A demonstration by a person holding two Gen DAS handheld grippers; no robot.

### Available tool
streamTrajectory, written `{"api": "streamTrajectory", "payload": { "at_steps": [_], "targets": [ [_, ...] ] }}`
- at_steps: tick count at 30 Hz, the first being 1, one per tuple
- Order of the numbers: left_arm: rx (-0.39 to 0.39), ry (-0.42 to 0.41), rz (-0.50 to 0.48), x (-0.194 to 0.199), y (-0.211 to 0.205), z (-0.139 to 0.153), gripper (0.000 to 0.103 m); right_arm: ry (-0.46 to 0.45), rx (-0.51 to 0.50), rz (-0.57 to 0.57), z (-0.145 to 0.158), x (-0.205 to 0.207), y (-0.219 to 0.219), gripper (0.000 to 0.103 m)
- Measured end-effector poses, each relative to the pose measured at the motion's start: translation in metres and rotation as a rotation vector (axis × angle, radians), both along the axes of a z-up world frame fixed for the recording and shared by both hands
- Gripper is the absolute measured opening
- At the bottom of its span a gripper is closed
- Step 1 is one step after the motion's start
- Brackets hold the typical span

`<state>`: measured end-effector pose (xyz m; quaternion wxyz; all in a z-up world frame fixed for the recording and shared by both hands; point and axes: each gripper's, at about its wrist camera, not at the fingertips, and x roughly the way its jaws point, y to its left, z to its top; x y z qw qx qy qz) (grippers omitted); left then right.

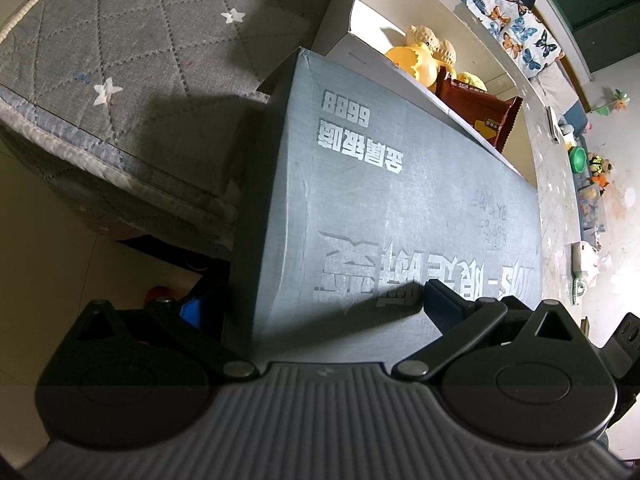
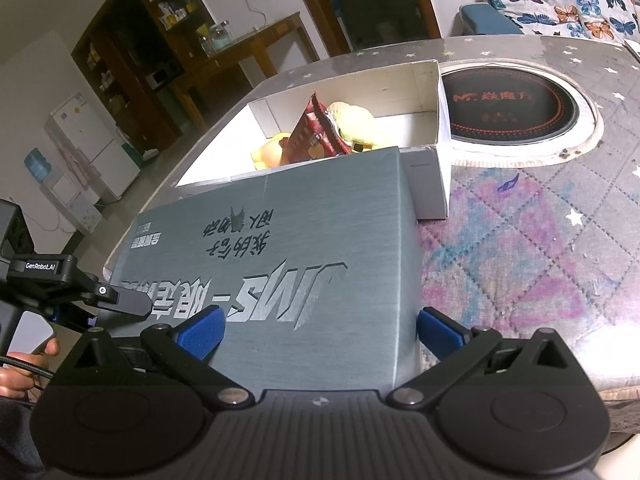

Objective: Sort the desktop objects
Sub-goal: 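Lower the grey lid with both grippers onto the white box opening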

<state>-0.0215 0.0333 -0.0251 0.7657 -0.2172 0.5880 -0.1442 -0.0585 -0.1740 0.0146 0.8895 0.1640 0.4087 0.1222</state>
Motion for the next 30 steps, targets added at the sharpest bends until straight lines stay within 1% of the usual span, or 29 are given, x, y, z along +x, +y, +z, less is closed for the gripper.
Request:
{"api": "streamTrajectory", "payload": {
  "at_steps": [9, 17, 25, 30],
  "targets": [
    [0.005, -0.010, 0.005, 0.000, -0.001, 0.003, 0.103, -0.007, 0.004, -0.002, 0.000, 0.000, 0.000, 0.103],
    [0.010, -0.040, -0.008, -0.003, -0.001, 0.010, 0.103, -0.029, 0.009, -0.005, 0.004, -0.006, 0.001, 0.103],
    [0.017, -0.089, -0.035, -0.006, -0.002, 0.026, 0.103, -0.052, 0.015, -0.023, 0.008, -0.014, -0.001, 0.103],
    [0.017, -0.105, -0.044, -0.004, -0.002, 0.035, 0.103, -0.080, 0.017, -0.037, 0.016, -0.017, -0.003, 0.103]
  ]
}}
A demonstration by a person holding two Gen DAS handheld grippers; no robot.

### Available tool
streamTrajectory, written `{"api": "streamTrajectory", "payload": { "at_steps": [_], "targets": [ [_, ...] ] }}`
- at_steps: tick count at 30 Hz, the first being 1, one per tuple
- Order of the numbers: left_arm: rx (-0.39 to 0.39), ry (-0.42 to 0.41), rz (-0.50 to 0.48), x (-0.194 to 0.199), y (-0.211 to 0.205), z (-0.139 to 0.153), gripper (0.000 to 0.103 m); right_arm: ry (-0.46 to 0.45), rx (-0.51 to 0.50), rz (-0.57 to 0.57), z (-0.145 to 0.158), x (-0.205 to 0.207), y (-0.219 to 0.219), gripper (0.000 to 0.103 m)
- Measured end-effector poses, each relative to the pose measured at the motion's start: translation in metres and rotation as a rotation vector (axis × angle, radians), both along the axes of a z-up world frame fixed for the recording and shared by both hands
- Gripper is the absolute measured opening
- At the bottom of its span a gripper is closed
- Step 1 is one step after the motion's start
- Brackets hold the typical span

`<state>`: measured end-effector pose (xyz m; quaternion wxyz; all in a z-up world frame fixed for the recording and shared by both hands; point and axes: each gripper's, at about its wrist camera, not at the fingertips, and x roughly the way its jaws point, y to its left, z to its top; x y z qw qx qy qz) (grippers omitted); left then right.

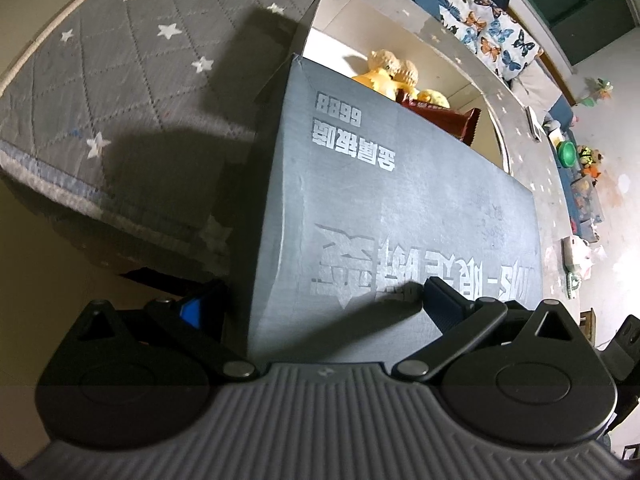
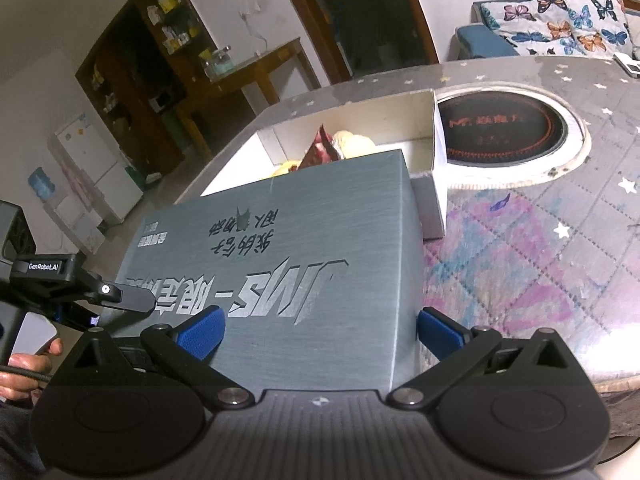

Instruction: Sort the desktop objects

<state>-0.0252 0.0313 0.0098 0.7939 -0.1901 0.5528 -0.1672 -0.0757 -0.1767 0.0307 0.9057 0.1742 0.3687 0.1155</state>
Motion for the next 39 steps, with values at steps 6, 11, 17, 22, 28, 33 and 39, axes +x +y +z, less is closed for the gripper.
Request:
{"api": "streamTrajectory", "payload": {
  "at_steps": [6, 11, 17, 22, 28, 33, 39],
  "targets": [
    [-0.011, -0.005, -0.004, -0.004, 0.003, 0.008, 0.103, -0.012, -0.006, -0.001, 0.008, -0.003, 0.002, 0.103],
    [-0.011, -0.045, -0.009, -0.008, 0.005, 0.022, 0.103, -0.037, -0.014, -0.002, 0.016, -0.007, 0.005, 0.103],
    [-0.018, -0.090, -0.012, -0.005, 0.003, 0.033, 0.103, -0.087, -0.023, -0.004, 0.030, -0.009, 0.008, 0.103],
    [-0.024, -0.110, -0.009, 0.009, -0.005, 0.037, 0.103, -0.113, -0.033, -0.021, 0.037, -0.001, 0.005, 0.103],
    [-0.020, -0.158, -0.011, 0.031, -0.012, 0.046, 0.103, -0.135, -0.039, -0.041, 0.042, 0.015, 0.000, 0.103],
    [-0.016, -0.214, -0.020, 0.057, -0.021, 0.055, 0.103, -0.150, -0.038, -0.052, 0.047, 0.035, -0.007, 0.103],
    [-0.032, -0.243, -0.010, 0.095, -0.028, 0.059, 0.103, -0.176, -0.048, -0.072, 0.053, 0.069, -0.017, 0.103]
  ]
}}
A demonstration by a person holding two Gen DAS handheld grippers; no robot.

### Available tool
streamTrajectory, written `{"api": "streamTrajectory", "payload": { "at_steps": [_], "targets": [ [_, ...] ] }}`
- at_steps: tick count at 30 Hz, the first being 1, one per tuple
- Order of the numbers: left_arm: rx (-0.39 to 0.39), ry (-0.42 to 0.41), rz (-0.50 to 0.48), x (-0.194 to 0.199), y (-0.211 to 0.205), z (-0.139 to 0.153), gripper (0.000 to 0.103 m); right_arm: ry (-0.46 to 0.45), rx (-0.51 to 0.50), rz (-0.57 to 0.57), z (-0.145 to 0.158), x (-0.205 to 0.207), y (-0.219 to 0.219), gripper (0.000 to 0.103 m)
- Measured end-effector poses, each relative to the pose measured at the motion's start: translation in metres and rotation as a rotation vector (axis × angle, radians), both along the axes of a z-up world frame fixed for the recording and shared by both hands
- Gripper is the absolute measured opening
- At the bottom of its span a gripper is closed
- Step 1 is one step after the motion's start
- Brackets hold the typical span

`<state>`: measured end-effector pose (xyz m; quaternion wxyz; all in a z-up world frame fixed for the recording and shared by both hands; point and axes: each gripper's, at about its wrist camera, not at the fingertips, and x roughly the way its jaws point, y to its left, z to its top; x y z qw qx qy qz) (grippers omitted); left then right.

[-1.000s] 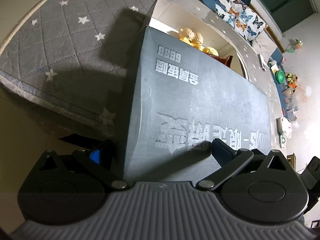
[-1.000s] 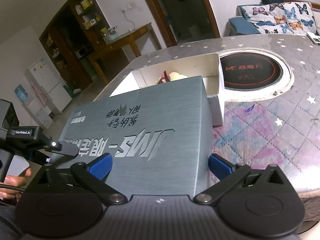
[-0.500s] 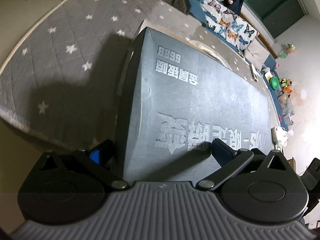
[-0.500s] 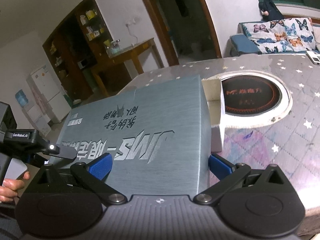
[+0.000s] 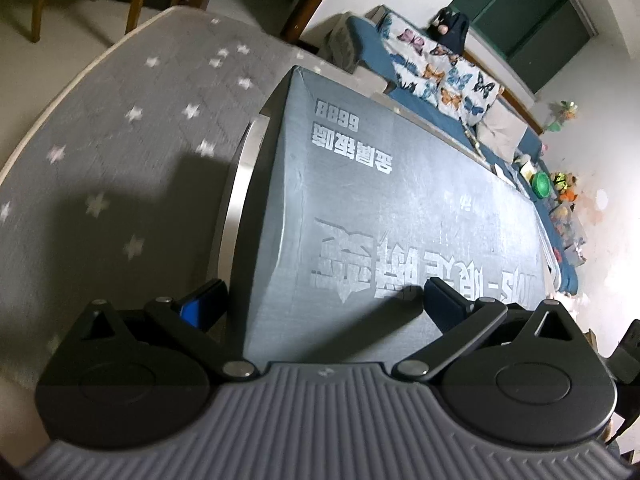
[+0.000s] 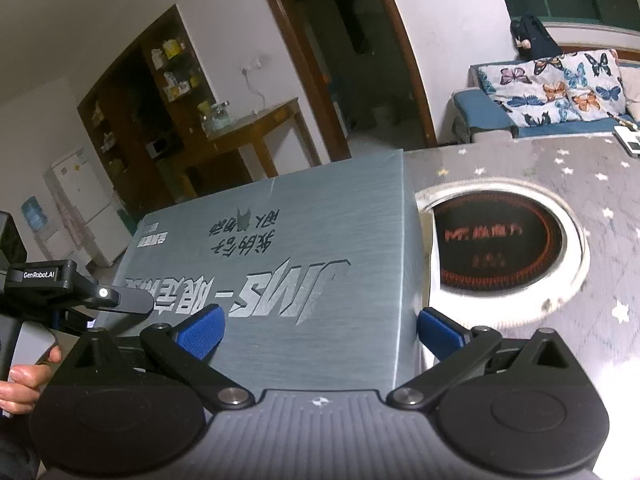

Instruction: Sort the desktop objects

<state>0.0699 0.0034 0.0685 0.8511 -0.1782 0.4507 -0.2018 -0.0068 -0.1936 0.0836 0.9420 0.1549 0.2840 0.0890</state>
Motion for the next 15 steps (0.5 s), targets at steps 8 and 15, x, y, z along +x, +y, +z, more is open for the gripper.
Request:
{"api": "streamTrajectory", "payload": {
  "at_steps": [8, 15],
  "targets": [
    [-0.014, -0.031, 0.001, 0.044, -0.006, 0.003, 0.103, -0.020, -0.012, -0.014, 0.007, 0.051, -0.011, 0.103],
    [-0.026, 0.007, 0.003, 0.068, -0.011, -0.007, 0.103, -0.007, -0.035, -0.020, 0.010, 0.082, -0.016, 0.103]
  ]
}}
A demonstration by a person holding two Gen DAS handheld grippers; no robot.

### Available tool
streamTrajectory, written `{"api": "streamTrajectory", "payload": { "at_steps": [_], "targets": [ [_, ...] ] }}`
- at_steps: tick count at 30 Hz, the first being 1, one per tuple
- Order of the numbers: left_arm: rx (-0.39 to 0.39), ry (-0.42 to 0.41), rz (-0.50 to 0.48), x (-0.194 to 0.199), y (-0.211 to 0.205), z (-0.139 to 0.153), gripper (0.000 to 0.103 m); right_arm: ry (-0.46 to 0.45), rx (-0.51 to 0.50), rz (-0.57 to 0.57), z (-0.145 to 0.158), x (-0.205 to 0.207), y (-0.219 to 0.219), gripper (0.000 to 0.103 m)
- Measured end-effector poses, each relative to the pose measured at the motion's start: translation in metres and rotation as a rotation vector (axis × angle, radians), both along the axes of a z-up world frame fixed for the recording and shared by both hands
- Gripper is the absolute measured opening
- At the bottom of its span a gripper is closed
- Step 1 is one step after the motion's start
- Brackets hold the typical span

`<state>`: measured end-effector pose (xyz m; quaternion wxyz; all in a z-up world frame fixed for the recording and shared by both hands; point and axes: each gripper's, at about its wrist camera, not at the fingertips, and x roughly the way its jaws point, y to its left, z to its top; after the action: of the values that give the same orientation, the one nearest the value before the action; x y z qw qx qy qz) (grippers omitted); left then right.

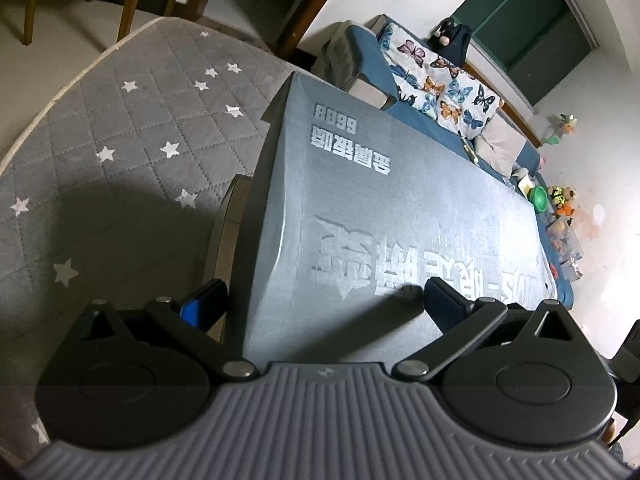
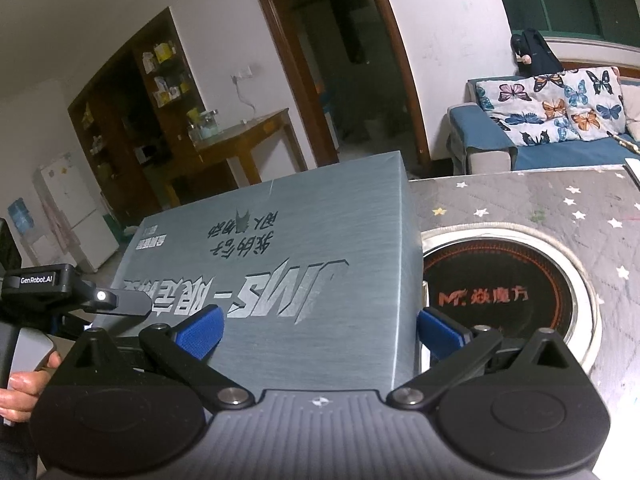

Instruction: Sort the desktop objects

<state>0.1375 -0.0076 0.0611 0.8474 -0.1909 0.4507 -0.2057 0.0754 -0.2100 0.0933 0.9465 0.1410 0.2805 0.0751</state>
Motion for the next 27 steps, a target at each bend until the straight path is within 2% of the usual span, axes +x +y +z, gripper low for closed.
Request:
{"api": "streamTrajectory", "payload": {
  "at_steps": [15, 27],
  "targets": [
    [0.050, 0.006, -0.020, 0.011, -0.010, -0.003, 0.103, 0.050, 0.020, -0.009, -0.011, 0.019, -0.008, 0.103],
    [0.033, 0.073, -0.015, 0.028, -0.003, -0.021, 0.103, 0.096, 0.039, -0.004, -0.023, 0.033, -0.012, 0.103]
  ]
}}
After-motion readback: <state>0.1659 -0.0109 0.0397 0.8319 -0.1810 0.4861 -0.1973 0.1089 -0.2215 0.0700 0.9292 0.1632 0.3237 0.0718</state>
